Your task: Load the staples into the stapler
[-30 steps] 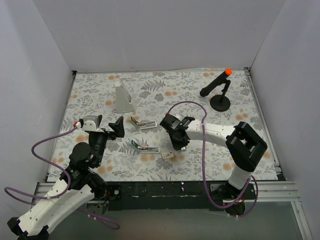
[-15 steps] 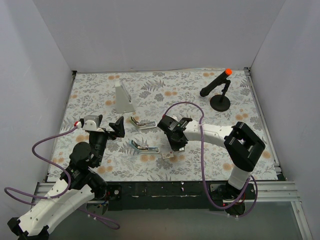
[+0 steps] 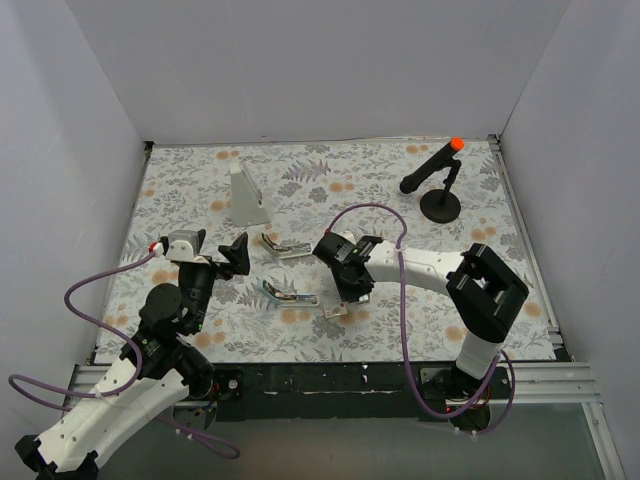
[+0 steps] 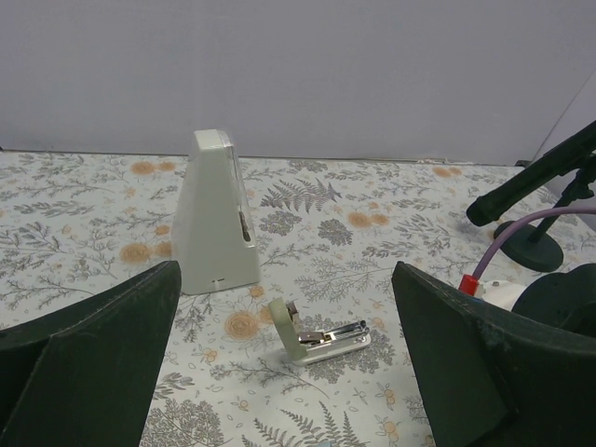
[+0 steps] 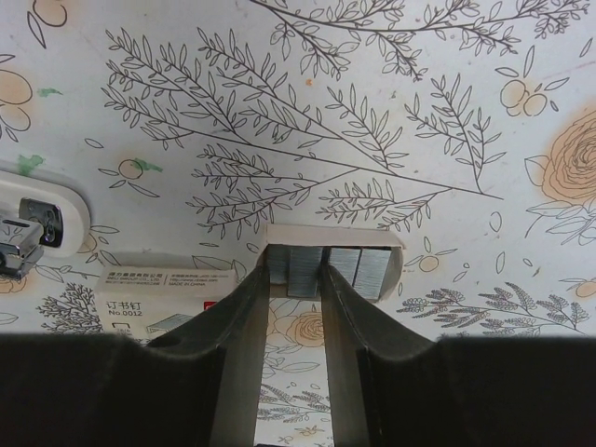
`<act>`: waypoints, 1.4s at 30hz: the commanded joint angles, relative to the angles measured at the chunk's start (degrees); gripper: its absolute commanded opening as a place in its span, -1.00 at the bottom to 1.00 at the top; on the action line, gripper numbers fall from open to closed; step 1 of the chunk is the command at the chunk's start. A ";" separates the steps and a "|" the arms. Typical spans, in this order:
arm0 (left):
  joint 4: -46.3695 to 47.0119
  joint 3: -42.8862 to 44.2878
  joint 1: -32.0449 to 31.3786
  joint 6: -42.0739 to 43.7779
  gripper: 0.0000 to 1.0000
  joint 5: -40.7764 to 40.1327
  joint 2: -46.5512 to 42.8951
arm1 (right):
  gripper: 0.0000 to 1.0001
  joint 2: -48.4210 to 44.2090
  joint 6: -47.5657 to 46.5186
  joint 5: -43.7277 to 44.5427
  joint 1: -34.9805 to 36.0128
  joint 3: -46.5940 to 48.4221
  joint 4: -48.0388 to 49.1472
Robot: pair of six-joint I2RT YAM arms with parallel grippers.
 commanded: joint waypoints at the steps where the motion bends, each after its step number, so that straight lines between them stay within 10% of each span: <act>1: 0.05 0.18 0.58 -0.06 0.96 0.74 0.64 | -0.27 1.90 1.22 2.28 0.19 -0.13 -0.30; 20: 0.05 0.18 1.63 -0.59 0.96 2.15 0.82 | -0.76 1.82 -0.98 1.13 0.55 0.92 -0.12; 42: -0.04 0.10 2.42 -0.76 0.96 2.68 1.35 | -0.78 -5.83 -10.63 0.35 0.55 2.33 1.28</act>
